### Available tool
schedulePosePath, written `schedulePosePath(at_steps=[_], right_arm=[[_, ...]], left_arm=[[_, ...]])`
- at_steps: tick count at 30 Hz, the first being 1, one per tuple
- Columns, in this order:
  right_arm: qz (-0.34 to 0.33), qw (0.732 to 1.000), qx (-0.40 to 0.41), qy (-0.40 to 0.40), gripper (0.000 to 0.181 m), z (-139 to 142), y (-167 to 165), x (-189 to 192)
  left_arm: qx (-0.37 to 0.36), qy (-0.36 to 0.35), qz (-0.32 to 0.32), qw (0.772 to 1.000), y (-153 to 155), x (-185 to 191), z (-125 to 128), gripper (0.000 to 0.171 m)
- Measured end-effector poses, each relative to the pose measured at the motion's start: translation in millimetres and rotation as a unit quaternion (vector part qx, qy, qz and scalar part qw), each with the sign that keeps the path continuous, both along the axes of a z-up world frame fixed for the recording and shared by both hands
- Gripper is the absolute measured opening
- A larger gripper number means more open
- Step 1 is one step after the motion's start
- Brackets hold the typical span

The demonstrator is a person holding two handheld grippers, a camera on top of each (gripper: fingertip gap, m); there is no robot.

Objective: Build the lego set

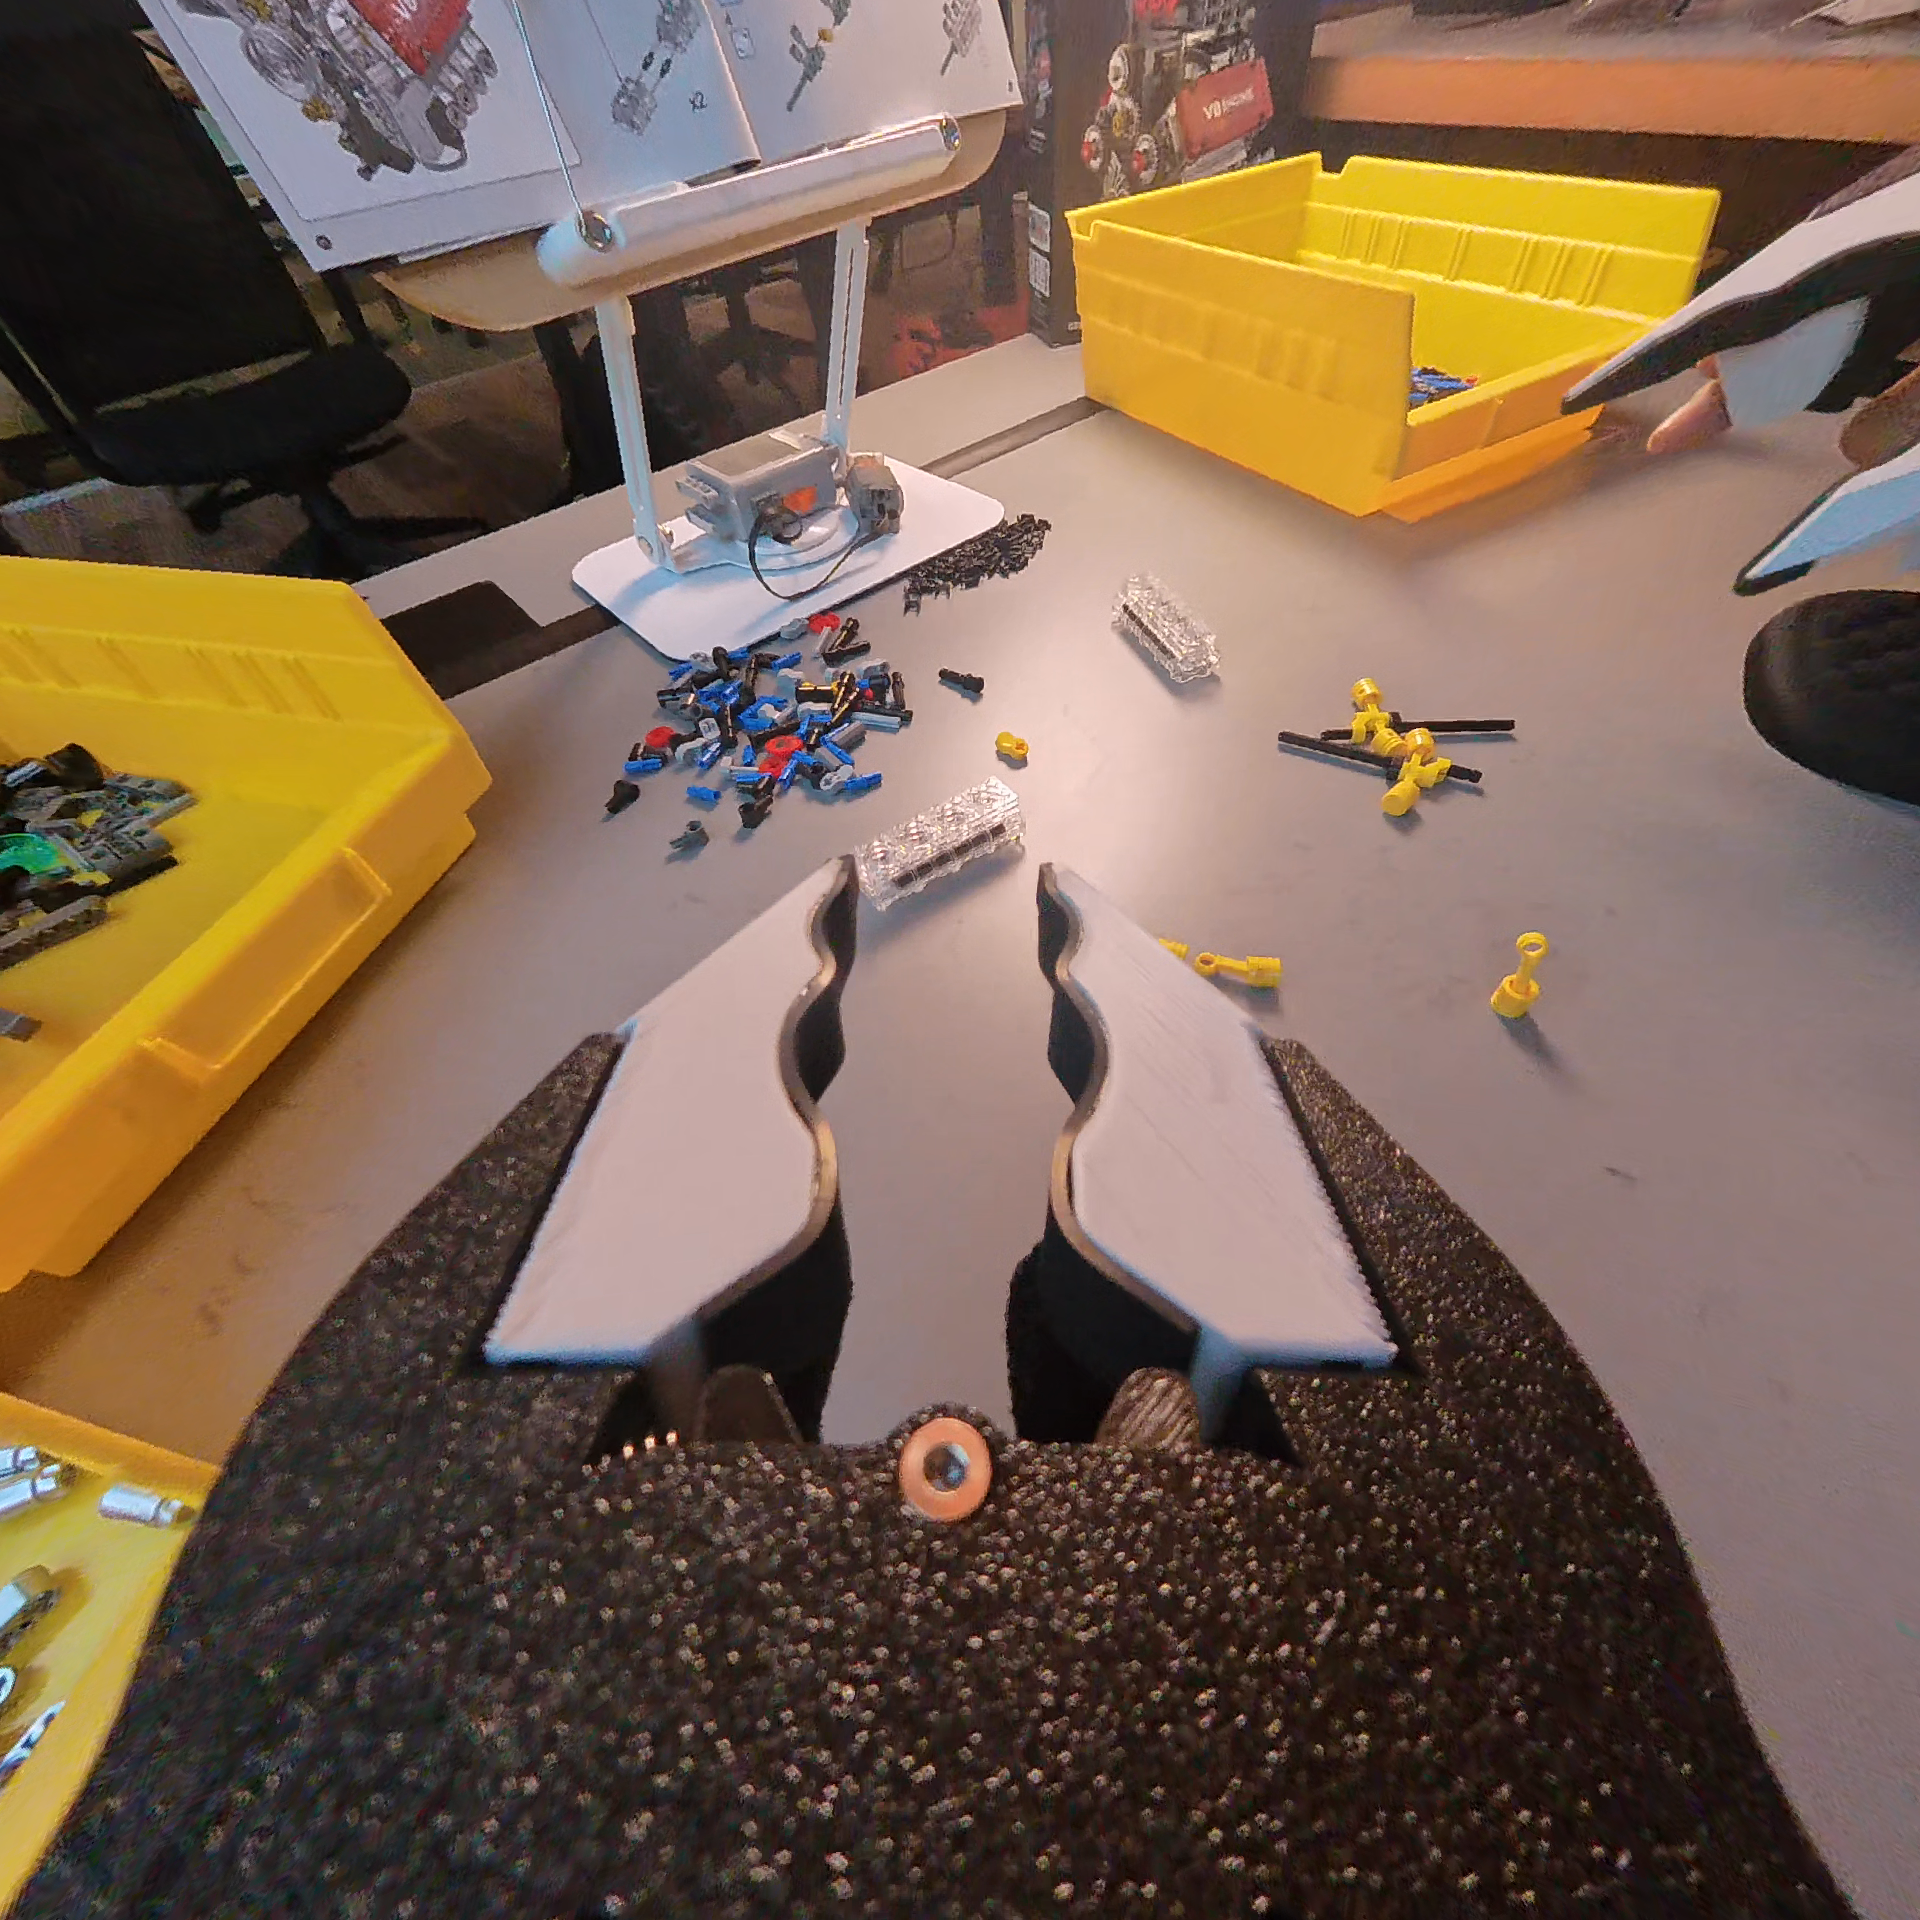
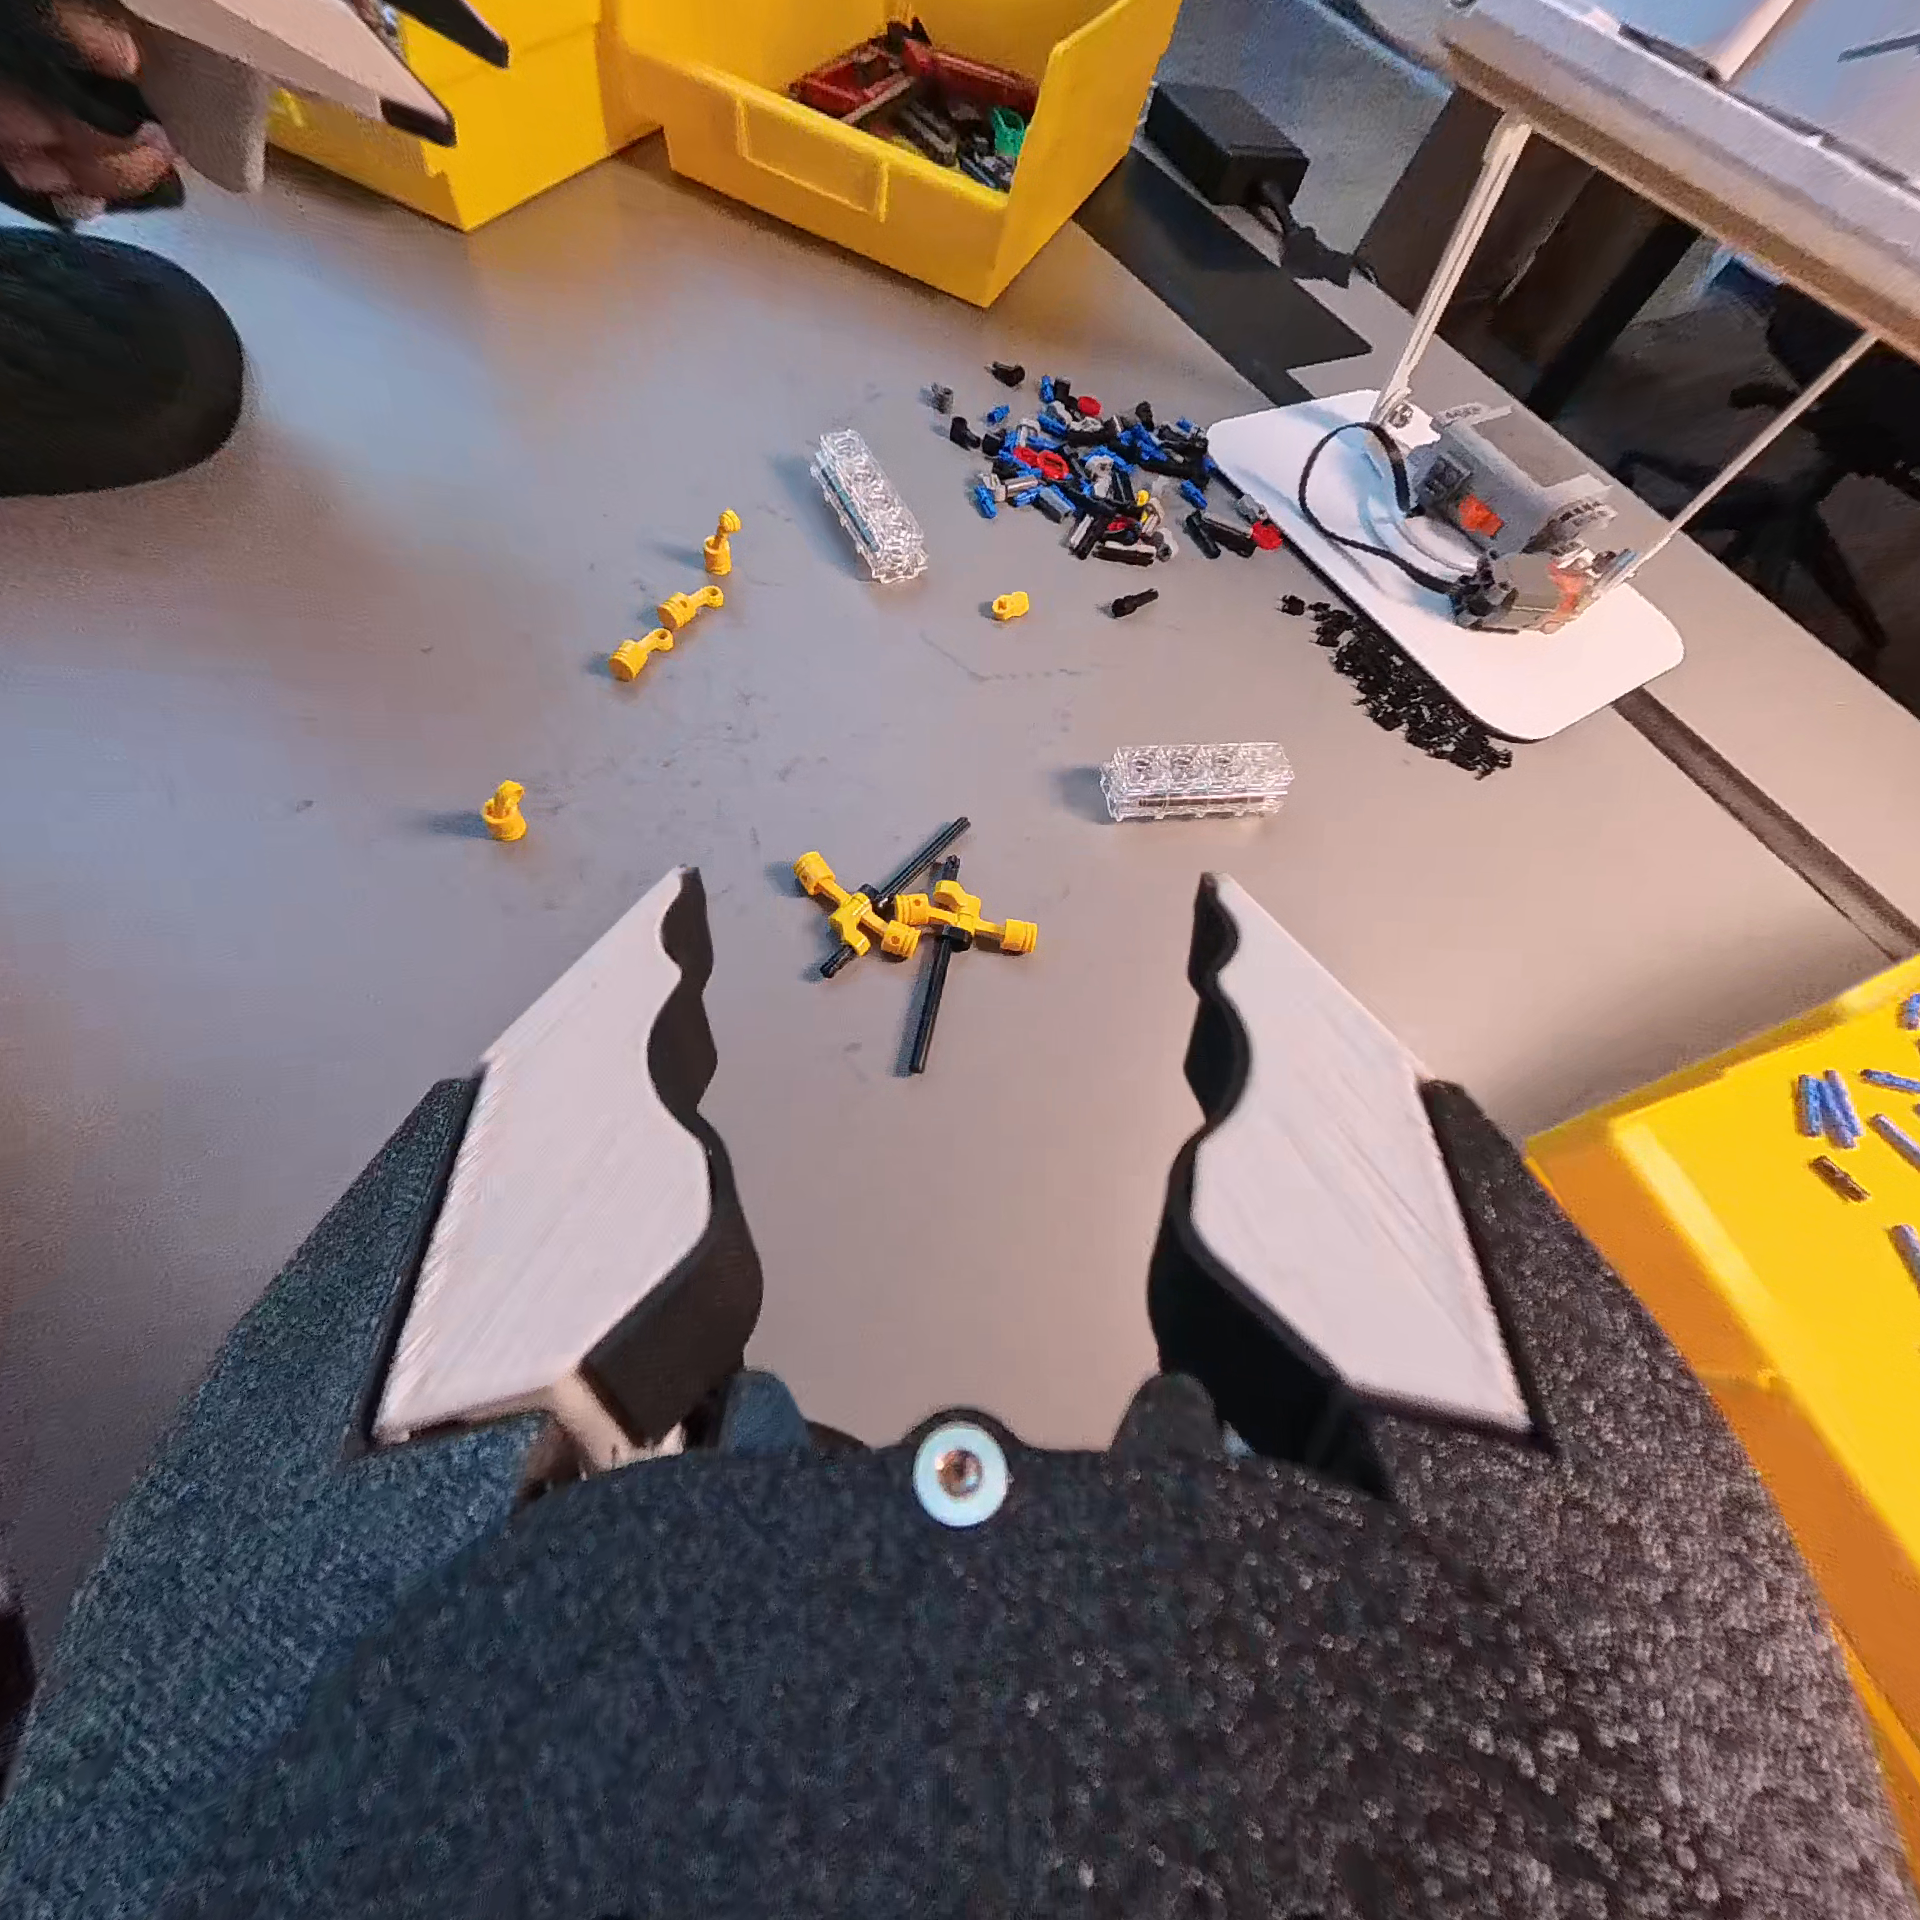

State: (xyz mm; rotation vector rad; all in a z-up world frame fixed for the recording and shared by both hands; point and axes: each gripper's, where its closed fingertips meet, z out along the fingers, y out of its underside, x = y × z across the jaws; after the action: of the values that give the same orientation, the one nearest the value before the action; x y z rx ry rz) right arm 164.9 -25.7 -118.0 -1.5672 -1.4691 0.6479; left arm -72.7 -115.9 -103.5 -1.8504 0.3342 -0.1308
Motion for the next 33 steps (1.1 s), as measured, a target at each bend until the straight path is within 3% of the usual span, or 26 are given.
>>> schedulePosePath(at_steps=[5,10,13,21,26,28,33], right_arm=[[-0.003,1.0,-0.016,-0.007,0.087,-16,-12,6],[-0.015,0.999,-0.031,0.011,0.084,-17,-20,10],[-0.01,0.999,-0.035,0.007,0.085,-19,-26,10],[0.012,0.999,-0.039,0.009,0.083,-19,-36,3],[0.027,0.999,-0.042,0.002,0.08,-15,-45,0],[0.031,0.999,-0.044,-0.006,0.079,-15,-49,1],[0.042,0.998,-0.053,-0.019,0.079,-21,-58,1]], left_arm=[[0.001,-0.005,-0.007,1.0,-8,6,-1,0.027],[-0.024,0.003,0.009,1.0,-12,4,-11,0.062],[-0.036,0.026,0.026,0.999,-14,2,-20,0.061],[-0.028,0.027,0.043,0.998,-20,3,-24,0.004],[-0.036,0.01,0.04,0.999,-24,4,-25,0.0],[-0.066,0.011,0.017,0.998,-30,12,-30,0.004],[-0.1,0.005,-0.016,0.995,-39,31,-40,0.044]])
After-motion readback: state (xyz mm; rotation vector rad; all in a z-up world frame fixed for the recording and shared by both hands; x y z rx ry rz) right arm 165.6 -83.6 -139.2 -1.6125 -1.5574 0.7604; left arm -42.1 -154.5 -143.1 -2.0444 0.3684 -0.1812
